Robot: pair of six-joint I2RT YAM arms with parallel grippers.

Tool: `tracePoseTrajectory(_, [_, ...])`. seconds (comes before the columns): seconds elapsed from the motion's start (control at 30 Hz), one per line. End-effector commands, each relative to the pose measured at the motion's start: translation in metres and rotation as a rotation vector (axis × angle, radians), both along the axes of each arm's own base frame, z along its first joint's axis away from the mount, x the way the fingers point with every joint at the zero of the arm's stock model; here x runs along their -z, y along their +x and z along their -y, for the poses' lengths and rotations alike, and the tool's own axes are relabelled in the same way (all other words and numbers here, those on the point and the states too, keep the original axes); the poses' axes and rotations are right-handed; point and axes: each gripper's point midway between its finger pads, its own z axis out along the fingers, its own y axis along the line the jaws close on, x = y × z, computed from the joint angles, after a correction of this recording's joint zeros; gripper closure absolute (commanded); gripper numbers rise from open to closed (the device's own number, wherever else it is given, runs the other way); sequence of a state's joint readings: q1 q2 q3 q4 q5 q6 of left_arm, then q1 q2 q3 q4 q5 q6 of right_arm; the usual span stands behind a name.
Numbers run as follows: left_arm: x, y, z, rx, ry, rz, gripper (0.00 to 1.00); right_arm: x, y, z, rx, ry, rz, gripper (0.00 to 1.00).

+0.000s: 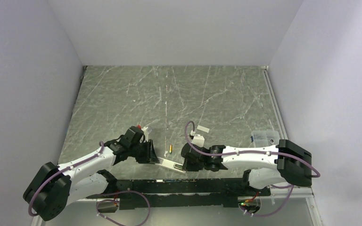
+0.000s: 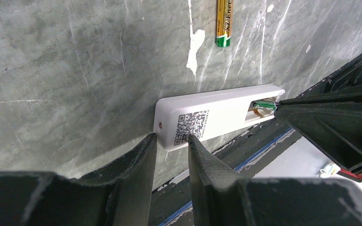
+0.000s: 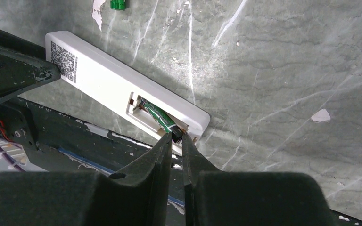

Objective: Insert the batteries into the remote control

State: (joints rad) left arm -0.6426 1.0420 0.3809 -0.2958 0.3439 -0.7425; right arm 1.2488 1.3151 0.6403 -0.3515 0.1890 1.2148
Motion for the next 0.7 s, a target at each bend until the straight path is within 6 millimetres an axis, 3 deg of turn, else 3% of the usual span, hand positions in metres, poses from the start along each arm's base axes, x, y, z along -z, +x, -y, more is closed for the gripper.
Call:
tracePoseTrajectory(0.0, [-0.011, -0.001, 0.010, 0.033, -0.064, 0.030, 0.64, -0.012, 0.008, -0.012, 0.025, 0.035, 0.014, 0.85])
tracePoseTrajectory(0.37, [-0.011, -0.006, 0.013, 0.044, -0.074, 0.029, 0.64, -0.008, 0.013, -0.015, 0.016, -0.006, 0.025, 0.91])
tracePoseTrajectory(0.67, [-0.010, -0.011, 0.014, 0.047, -0.082, 0.029, 0.64, 0.000, 0.020, -0.008, -0.002, -0.139, 0.048, 0.94])
